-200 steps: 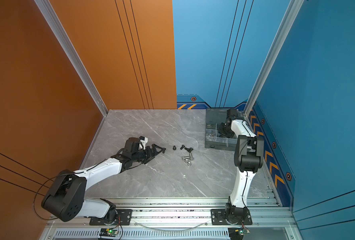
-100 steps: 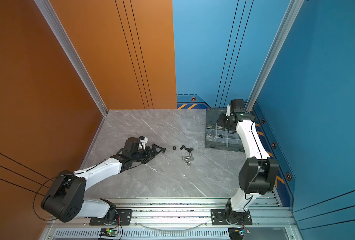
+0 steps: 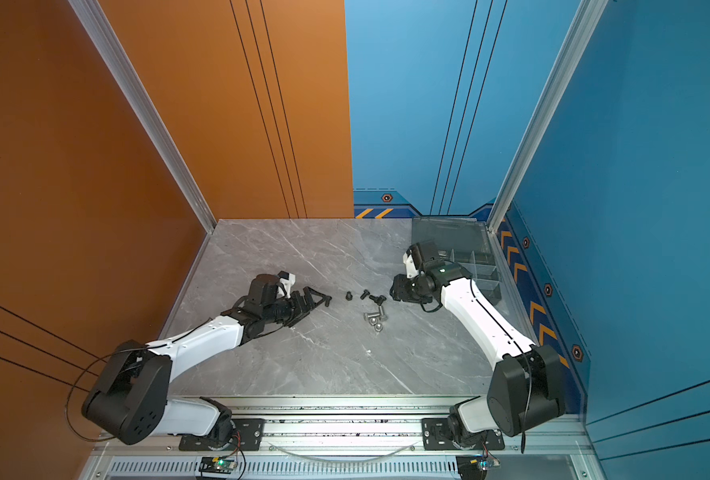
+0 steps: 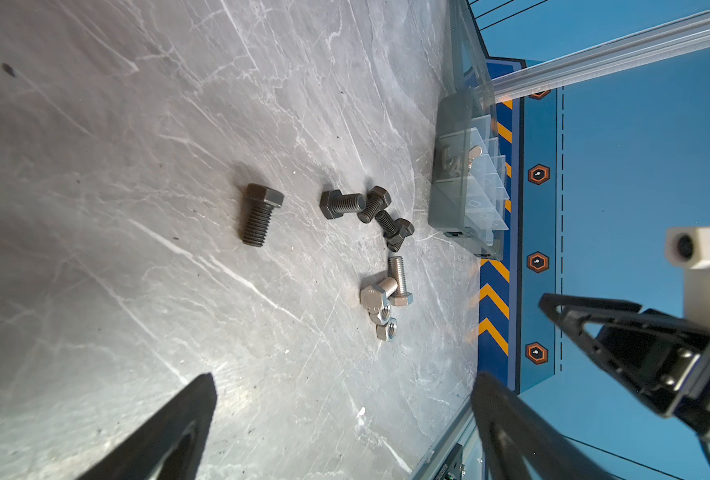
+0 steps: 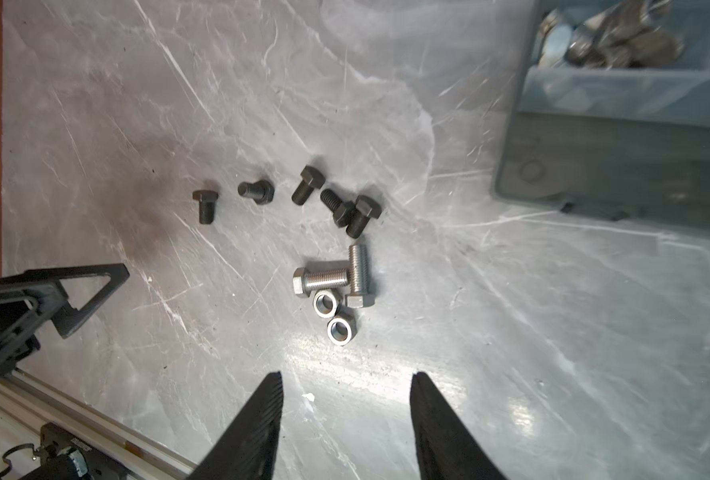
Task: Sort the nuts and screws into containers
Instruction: 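Move the right gripper back over the parts pile, then lower the right gripper and close it on a silver hex nut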
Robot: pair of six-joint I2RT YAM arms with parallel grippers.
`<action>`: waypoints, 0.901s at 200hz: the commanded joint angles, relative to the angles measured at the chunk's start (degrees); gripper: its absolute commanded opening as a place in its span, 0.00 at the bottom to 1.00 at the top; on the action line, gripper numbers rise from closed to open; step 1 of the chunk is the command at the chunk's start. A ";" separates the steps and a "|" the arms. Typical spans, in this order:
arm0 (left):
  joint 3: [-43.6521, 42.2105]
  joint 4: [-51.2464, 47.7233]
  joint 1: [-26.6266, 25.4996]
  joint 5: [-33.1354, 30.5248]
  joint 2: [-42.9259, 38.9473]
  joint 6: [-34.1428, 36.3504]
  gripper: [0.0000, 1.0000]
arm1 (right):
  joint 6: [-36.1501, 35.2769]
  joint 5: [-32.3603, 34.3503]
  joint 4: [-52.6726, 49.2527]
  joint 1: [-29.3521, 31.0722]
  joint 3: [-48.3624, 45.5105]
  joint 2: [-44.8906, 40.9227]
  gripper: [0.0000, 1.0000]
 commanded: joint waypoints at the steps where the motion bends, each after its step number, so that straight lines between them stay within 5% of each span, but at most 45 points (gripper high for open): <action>1: 0.88 -0.92 0.00 0.38 -1.08 -0.25 0.98 | 4.18 3.17 3.69 2.71 -3.81 -1.40 0.53; 90: 0.08 -1.21 -0.22 0.01 -1.63 -0.05 0.98 | 10.18 13.13 8.41 14.39 -10.66 2.66 0.53; 180: 0.09 -1.41 0.23 0.42 -1.06 0.55 0.98 | -5.26 14.58 8.08 14.33 -6.87 10.23 0.52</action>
